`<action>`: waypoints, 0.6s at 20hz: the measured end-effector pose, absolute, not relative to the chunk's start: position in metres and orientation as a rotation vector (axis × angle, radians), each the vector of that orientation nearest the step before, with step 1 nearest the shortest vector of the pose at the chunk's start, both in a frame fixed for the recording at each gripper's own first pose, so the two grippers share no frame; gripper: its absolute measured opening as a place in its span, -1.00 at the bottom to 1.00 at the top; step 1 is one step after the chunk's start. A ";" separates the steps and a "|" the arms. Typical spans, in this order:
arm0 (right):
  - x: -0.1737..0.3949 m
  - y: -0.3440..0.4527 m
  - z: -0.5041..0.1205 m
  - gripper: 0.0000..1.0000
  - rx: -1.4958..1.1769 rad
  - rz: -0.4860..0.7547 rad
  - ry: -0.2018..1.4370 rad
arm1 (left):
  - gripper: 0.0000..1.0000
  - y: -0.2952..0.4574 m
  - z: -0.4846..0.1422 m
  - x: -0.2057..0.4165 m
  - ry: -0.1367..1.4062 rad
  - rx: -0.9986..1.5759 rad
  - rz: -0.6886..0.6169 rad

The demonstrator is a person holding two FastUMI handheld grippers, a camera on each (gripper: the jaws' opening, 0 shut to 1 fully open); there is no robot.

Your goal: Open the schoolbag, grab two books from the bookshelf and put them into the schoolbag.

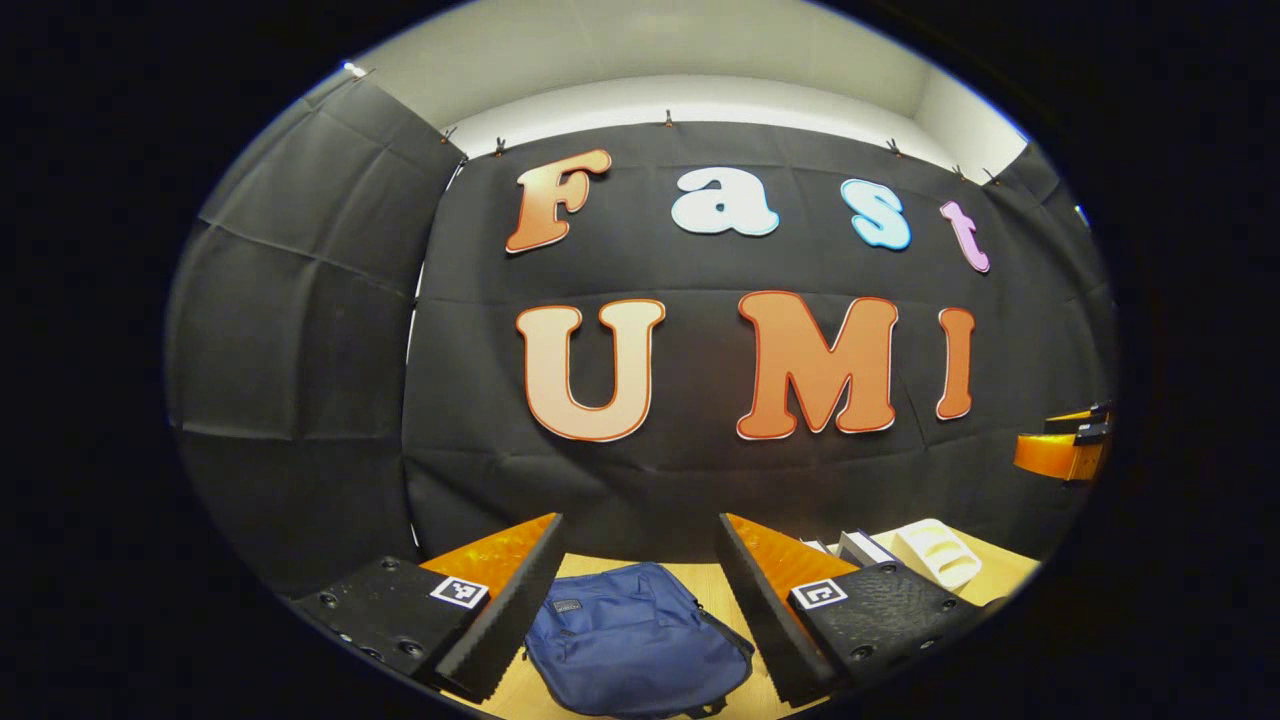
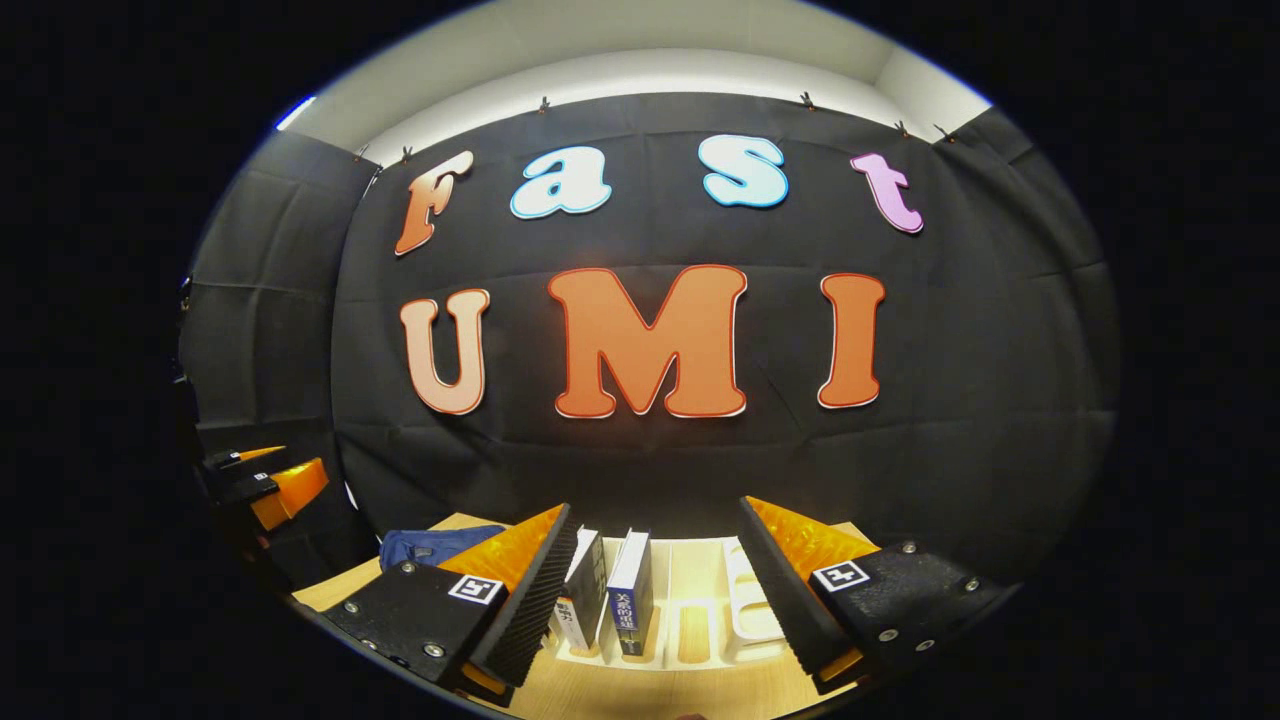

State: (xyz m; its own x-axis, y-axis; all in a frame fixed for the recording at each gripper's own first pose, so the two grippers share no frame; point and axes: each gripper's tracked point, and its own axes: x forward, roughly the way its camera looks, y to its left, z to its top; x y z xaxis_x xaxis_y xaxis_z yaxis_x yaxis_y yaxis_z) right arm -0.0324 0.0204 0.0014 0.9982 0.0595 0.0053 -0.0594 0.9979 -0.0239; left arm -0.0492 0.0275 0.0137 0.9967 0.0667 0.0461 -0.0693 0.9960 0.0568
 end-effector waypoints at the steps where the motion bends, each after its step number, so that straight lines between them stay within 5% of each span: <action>1: -0.036 0.021 0.001 0.93 -0.024 0.038 -0.005 | 0.86 0.029 0.013 -0.050 -0.036 0.067 0.058; 12: -0.076 0.024 0.000 0.93 -0.051 -0.095 -0.020 | 0.87 0.022 -0.003 -0.053 -0.011 0.054 -0.091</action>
